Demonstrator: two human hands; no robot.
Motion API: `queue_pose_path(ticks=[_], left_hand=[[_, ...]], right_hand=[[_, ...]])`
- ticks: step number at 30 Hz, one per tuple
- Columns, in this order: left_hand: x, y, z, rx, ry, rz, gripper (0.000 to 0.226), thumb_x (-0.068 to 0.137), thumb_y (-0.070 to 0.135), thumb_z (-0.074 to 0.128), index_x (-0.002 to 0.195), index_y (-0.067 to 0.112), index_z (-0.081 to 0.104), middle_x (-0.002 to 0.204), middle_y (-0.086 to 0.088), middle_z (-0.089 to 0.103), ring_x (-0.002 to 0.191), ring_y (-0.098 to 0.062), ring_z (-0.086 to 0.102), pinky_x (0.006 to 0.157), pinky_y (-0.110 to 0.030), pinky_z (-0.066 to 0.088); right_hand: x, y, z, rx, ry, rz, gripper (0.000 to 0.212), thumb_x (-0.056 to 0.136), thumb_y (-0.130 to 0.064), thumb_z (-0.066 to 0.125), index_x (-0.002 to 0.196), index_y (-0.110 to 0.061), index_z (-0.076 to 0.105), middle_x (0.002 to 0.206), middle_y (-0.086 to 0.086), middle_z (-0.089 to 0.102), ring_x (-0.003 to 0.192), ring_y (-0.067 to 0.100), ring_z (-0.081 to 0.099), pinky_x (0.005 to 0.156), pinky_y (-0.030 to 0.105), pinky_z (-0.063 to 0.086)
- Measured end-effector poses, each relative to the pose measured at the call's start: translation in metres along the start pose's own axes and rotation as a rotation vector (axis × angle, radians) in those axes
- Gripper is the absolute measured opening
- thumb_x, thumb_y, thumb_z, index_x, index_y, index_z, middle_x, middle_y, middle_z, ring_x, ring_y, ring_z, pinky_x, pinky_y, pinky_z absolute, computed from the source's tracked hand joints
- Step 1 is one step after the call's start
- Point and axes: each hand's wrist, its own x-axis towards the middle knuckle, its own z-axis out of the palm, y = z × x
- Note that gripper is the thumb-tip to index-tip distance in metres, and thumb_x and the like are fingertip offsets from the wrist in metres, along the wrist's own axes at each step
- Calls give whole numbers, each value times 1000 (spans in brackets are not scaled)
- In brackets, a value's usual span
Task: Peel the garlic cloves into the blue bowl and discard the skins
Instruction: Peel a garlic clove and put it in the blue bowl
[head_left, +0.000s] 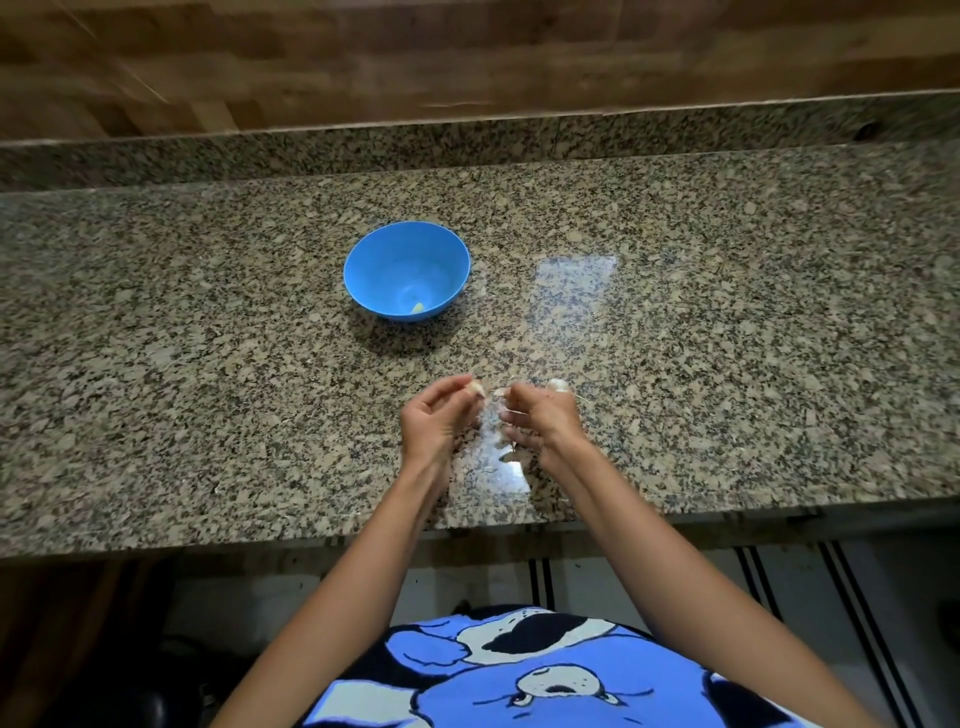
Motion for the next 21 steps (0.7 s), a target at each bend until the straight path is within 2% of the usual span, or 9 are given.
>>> queue_pose_path(ticks=[2,5,7,9,11,13,15,17,21], left_hand=[[4,5,-7,-118,40,-29,16,77,-8,65,89,2,68,83,-10,71,67,-16,68,63,-20,58],[9,11,-14,-80,-1,-62,17,77,-12,64,88,1,68,87,-11,72,71,-18,69,64,-22,58],[9,10,-14,-39,-40,-77,18,76,-13,64,87,1,67,87,-9,72,73,-19,69,65,-23,59],[8,7,-12,2,-73,-79,19,75,-13,64,87,1,68,85,-8,72,74,-19,68,68,-24,59],[8,5,-12,87,-100,-60,20,75,-12,65,88,2,69,86,-9,72,77,-19,68,71,-25,58],[8,4,-12,226,-124,-19,20,76,-10,67,92,1,69,89,-12,72,80,-21,69,70,-24,57],[7,5,-12,328,-156,25,19,76,-9,68,93,-2,70,89,-13,72,80,-22,70,69,-22,55],[7,9,-11,383,-201,64,17,76,-10,67,90,-3,70,83,-10,73,75,-19,70,66,-20,55],[7,19,-11,499,-291,128,18,77,-3,70,95,-2,71,84,-7,73,71,-14,69,61,-17,53]], right_hand=[[2,1,-6,5,30,8,10,85,-11,62,83,-2,59,74,6,63,52,13,60,49,23,49],[5,5,-14,-155,-46,-43,13,90,-10,54,80,-2,56,77,8,60,52,15,58,43,20,45],[6,8,-12,-254,-68,-88,18,92,-17,55,81,-3,58,75,7,60,53,16,57,43,20,43],[7,9,-8,-325,-73,-126,19,89,-22,60,84,-4,64,78,7,64,58,18,59,47,23,44],[9,9,-7,-391,-87,-156,13,84,-16,66,92,-6,67,87,9,67,68,21,62,55,32,51],[10,8,-9,-487,-165,-192,19,84,-8,65,104,-10,67,97,13,66,77,20,64,64,35,55],[9,6,-10,-501,-332,-192,23,90,-11,58,112,-8,64,100,20,66,74,20,63,56,28,55],[7,3,-12,-475,-432,-156,22,92,-16,54,109,-6,65,98,20,67,66,19,63,47,24,52],[11,-5,-14,-594,-425,-269,15,89,-18,58,90,-9,70,70,6,69,47,7,54,44,20,41]])
